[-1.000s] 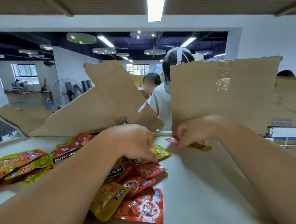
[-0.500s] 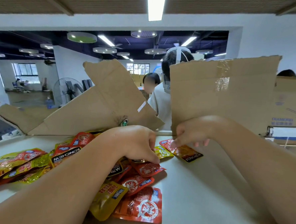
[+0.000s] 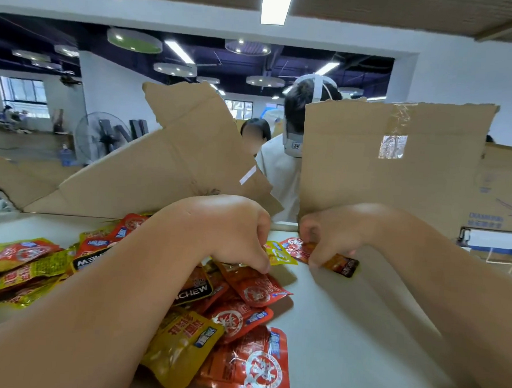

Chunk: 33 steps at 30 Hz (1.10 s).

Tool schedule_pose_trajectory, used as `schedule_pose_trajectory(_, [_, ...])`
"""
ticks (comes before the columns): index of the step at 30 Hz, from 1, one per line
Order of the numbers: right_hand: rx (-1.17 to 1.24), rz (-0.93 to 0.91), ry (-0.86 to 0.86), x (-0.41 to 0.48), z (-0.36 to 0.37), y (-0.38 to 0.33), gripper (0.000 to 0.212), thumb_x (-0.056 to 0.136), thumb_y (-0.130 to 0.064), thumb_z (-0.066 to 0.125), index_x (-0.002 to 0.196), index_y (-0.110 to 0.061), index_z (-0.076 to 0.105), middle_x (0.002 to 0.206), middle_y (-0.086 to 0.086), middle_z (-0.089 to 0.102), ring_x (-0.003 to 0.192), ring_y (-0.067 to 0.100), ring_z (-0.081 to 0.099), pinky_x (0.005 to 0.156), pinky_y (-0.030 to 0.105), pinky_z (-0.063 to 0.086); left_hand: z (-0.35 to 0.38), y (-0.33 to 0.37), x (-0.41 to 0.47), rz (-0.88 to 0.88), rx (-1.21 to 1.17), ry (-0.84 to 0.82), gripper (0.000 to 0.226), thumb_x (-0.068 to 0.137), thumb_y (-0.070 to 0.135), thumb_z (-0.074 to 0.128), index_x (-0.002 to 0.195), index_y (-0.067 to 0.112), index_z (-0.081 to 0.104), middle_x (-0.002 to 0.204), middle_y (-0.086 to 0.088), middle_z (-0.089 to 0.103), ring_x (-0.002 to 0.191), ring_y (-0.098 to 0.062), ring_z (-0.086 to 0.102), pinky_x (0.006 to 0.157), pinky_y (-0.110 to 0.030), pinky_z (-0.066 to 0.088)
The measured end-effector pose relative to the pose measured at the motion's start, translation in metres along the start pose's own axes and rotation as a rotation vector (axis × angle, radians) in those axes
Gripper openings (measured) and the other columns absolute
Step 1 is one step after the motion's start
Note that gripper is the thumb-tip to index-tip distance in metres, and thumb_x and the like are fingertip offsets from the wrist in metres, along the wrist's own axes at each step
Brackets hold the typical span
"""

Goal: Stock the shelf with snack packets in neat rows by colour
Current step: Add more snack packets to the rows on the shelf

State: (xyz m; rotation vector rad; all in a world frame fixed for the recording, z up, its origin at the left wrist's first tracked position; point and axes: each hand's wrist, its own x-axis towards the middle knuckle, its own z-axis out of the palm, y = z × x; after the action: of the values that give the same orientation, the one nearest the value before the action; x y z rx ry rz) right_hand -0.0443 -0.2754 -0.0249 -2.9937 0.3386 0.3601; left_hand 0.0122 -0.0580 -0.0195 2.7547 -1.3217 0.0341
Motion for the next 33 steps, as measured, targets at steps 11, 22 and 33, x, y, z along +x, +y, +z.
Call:
schedule_pose_trajectory(11, [-0.032, 0.084, 0.173, -0.049, -0.025, 0.013, 0.022, 0.072, -0.041, 0.068, 0.089, -0.030, 0.061, 0.079, 0.003, 0.070, 0.064, 0.023, 0.066, 0.057, 0.027, 0.048, -0.002, 0.021, -0.005, 0.082, 0.024, 0.173, 0.033, 0.080, 0.052, 0.078, 0.107, 0.037, 0.065, 0.098, 0.015, 0.058, 0.095, -0.012, 0.057, 0.079, -0.031, 0.051])
schedule_pose_trajectory(22, [0.279, 0.002, 0.532, -0.213, 0.006, 0.146, 0.014, 0.078, -0.026, 0.076, 0.087, -0.023, 0.065, 0.079, -0.004, 0.070, 0.065, 0.013, 0.062, 0.051, 0.024, 0.044, 0.007, 0.171, 0.014, 0.164, -0.132, 0.299, 0.034, 0.068, 0.062, 0.078, 0.093, 0.044, 0.063, 0.090, 0.016, 0.065, 0.076, -0.006, 0.061, 0.061, -0.025, 0.047])
schedule_pose_trajectory(33, [0.390, 0.309, 0.737, -0.379, 0.099, 0.353, 0.015, 0.082, -0.032, 0.071, 0.087, -0.030, 0.057, 0.078, -0.002, 0.068, 0.062, 0.015, 0.066, 0.061, 0.038, 0.056, 0.066, 0.430, 0.049, 0.355, -0.230, 0.157, 0.031, 0.078, 0.055, 0.081, 0.100, 0.041, 0.065, 0.096, 0.015, 0.065, 0.087, -0.011, 0.063, 0.082, -0.034, 0.056])
